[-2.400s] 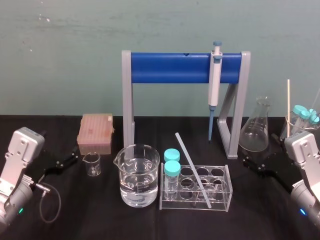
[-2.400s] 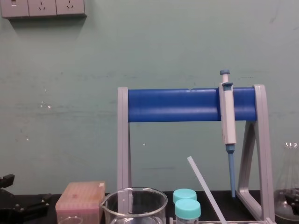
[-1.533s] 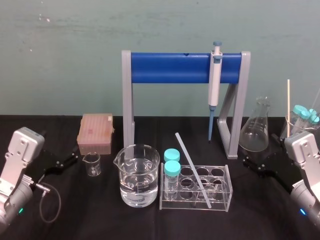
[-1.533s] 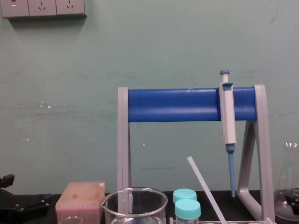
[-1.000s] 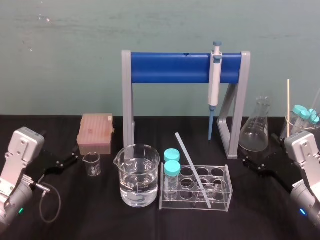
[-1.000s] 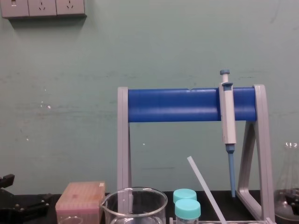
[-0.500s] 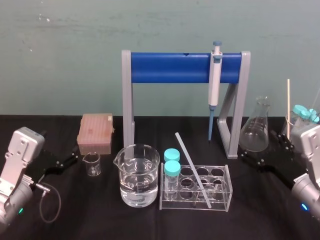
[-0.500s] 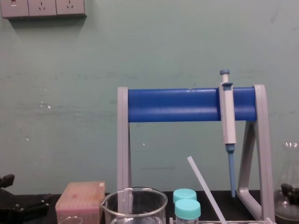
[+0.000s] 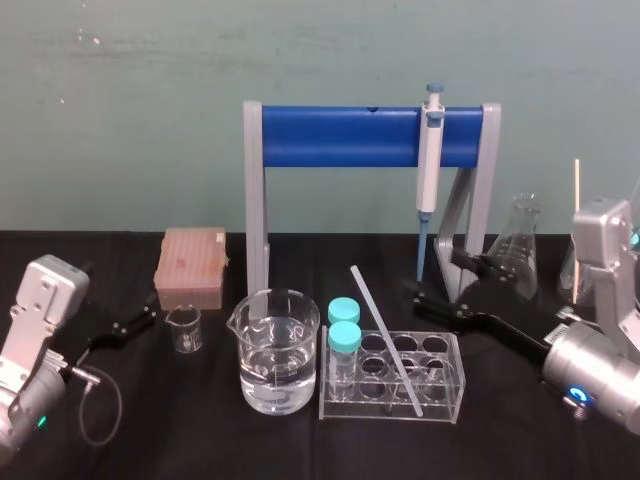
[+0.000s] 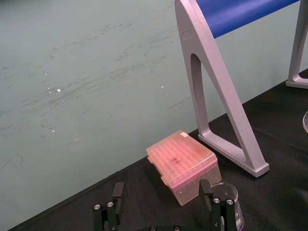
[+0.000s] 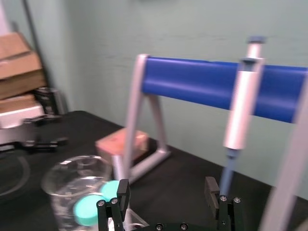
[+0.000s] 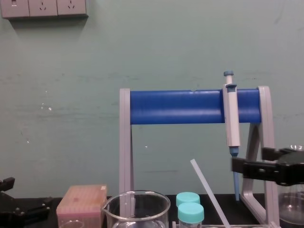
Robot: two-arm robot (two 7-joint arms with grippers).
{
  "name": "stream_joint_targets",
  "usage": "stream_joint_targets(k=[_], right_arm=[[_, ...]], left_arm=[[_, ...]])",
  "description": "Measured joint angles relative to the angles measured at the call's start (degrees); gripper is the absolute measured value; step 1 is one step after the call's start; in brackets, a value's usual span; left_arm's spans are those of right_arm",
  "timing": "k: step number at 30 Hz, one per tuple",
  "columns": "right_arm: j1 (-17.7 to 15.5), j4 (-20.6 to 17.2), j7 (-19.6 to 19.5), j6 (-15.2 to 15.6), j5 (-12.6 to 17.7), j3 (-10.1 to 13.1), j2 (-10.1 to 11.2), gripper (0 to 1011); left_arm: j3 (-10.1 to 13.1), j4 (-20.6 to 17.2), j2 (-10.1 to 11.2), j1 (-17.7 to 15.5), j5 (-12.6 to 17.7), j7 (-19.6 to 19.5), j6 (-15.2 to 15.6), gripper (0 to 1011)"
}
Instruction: Pick up the stirring rod with one hand, then place it down.
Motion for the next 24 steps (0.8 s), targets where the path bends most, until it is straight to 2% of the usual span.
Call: stream_joint_targets(k=[4,8,16,24], right_arm=[[1.2,-0.3,3.4,2.3,0.7,-1.0,-0.7,1003],[2.3,0.3,5.2,3.5,0.5,-1.9,-1.2,1003],[7.2,5.4,8.1,6.7,-0.8,-4.9,-4.0,1003],[11.0,10.1,9.4,6.9,-1.9,-6.8,-6.6,1003]], left_arm=[[0.0,0.0,0.0,0.0,0.0,0.0,0.0,1000],[0.0,0.0,0.0,0.0,0.0,0.0,0.0,1000],[0.0,0.0,0.0,0.0,0.0,0.0,0.0,1000],[0.0,0.0,0.0,0.0,0.0,0.0,0.0,1000]])
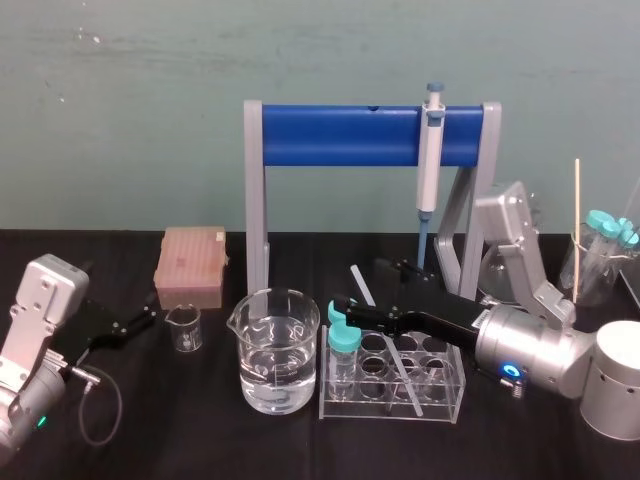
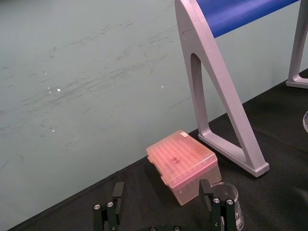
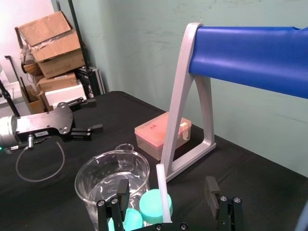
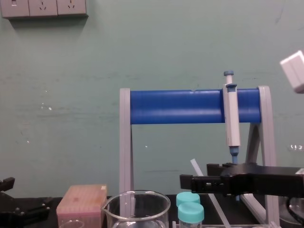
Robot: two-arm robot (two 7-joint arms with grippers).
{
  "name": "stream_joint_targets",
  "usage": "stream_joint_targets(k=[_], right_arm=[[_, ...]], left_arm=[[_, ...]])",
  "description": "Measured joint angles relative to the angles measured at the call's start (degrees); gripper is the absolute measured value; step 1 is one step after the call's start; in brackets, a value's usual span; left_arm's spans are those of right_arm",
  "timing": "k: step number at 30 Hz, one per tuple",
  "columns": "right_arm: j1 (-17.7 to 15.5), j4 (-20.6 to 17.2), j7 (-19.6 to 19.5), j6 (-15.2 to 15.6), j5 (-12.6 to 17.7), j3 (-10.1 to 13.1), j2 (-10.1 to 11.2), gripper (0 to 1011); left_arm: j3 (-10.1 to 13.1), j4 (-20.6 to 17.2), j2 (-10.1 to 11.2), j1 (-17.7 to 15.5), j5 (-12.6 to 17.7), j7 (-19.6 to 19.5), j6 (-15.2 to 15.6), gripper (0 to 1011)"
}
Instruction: Pick up the stirring rod with one hand, then place it down.
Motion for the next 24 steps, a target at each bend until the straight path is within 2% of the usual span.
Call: stream_joint_targets(k=[5,11,21,24], right_arm=[[1.6,2.3,0.6,-0.1,-0.6,-0.9,-1.3,1003],[2.4,3.1,0.9,-1.3,-2.5,-2.0,-1.4,1003],[2.3,3.1,0.9,-1.1,-2.2,-1.8,-1.5,1003],[2.3,3.1,0.9,-1.1,-2.0,-1.7,-1.5,954]], left_arm=[[0.0,0.0,0.0,0.0,0.0,0.0,0.0,1000],[0.0,0.0,0.0,0.0,0.0,0.0,0.0,1000],[0.0,0.0,0.0,0.0,0.0,0.0,0.0,1000],[0.0,0.0,0.0,0.0,0.0,0.0,0.0,1000]])
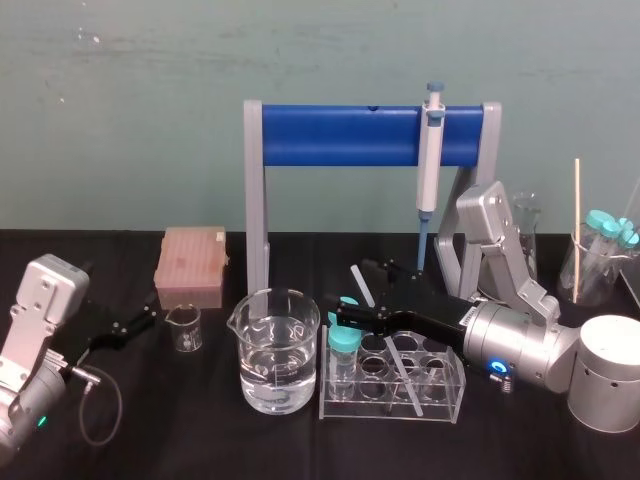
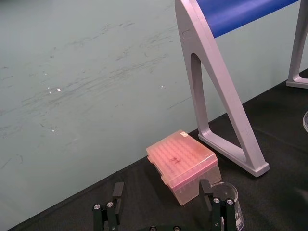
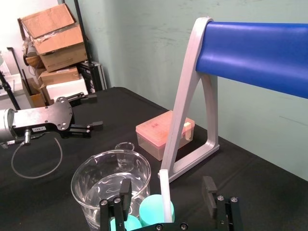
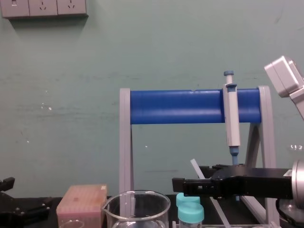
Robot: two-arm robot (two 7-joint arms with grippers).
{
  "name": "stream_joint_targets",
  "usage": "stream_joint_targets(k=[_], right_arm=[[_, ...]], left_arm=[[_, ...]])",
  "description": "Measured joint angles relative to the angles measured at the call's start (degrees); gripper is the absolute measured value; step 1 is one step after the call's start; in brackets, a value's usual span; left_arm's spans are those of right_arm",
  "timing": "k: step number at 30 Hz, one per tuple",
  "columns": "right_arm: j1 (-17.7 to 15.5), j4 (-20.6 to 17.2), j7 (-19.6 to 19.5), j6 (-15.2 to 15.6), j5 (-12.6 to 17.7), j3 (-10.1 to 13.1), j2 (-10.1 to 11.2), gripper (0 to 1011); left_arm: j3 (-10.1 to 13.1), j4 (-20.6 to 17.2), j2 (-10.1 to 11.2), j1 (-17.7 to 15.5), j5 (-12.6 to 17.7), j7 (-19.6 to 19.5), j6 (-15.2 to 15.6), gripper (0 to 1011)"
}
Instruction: Pick up the stirring rod with one hand, then place it down.
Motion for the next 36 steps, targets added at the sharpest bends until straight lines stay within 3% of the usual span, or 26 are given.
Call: stream_joint_targets(k=[9,28,36], right_arm=[[0.0,0.0,0.0,0.1,0.2,0.1,0.0,734],[-0.1,-0.1,0.0,0.2,0.3,0.2,0.0,112],[-0.1,-0.1,0.0,0.0,0.3,0.2,0.0,67]], left_arm=[[0.0,0.0,0.0,0.0,0.0,0.0,0.0,1000],[0.0,0.0,0.0,0.0,0.0,0.0,0.0,1000],[0.0,0.0,0.0,0.0,0.0,0.0,0.0,1000]])
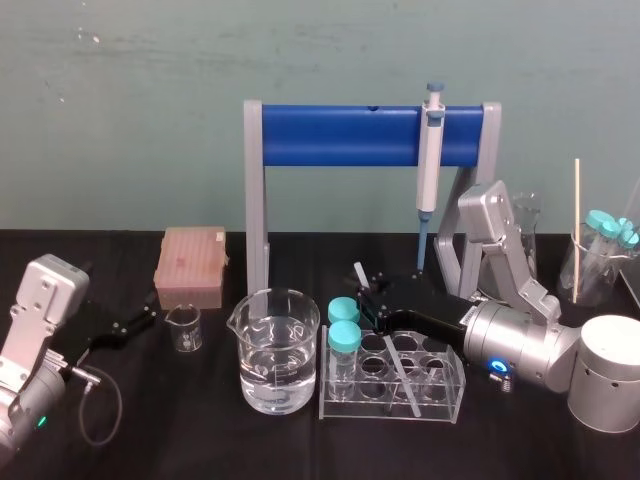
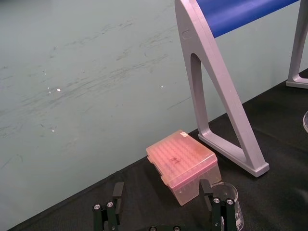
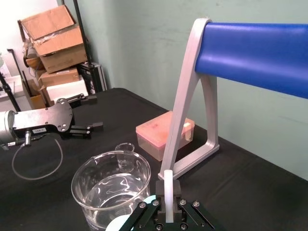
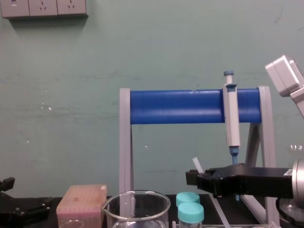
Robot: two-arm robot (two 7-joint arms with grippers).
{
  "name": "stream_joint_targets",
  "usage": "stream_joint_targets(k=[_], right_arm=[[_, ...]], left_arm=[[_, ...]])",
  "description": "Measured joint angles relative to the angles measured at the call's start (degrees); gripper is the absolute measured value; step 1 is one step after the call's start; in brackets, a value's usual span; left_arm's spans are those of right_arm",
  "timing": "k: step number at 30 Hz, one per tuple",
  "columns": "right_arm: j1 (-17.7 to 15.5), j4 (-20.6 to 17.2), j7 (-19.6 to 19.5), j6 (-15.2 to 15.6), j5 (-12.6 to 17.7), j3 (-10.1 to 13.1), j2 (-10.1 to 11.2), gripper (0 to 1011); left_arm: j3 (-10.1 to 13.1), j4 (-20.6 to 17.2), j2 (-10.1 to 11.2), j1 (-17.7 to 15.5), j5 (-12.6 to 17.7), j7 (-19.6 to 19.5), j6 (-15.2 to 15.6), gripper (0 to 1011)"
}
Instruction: Pick up the stirring rod with one hand, then place it down.
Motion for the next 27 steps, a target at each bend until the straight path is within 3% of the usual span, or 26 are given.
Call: stream_joint_targets(k=[4,10,14,21,27], right_arm=[[-0.6,0.0,-0.3,-2.5,-0.4,0.5,-0.3,67],[-2.8,-0.8,-2.1,-10.8,-2.9,2.5,-1.2,67],[-4.5,-2.0,-2.9,-13.7,-3.1,4.0,-1.5,67],[-9.3,-5.0,-2.8,-19.5,0.2,8.2,-2.7,67],[-10.7,-7.4,-1.8,-22.8,2.1,11.2,-3.4,67]], left_arm=[[0.0,0.0,0.0,0.0,0.0,0.0,0.0,1000],[0.0,0.0,0.0,0.0,0.0,0.0,0.0,1000],[0.0,0.0,0.0,0.0,0.0,0.0,0.0,1000],[0.0,0.0,0.0,0.0,0.0,0.0,0.0,1000],[0.0,0.0,0.0,0.0,0.0,0.0,0.0,1000]])
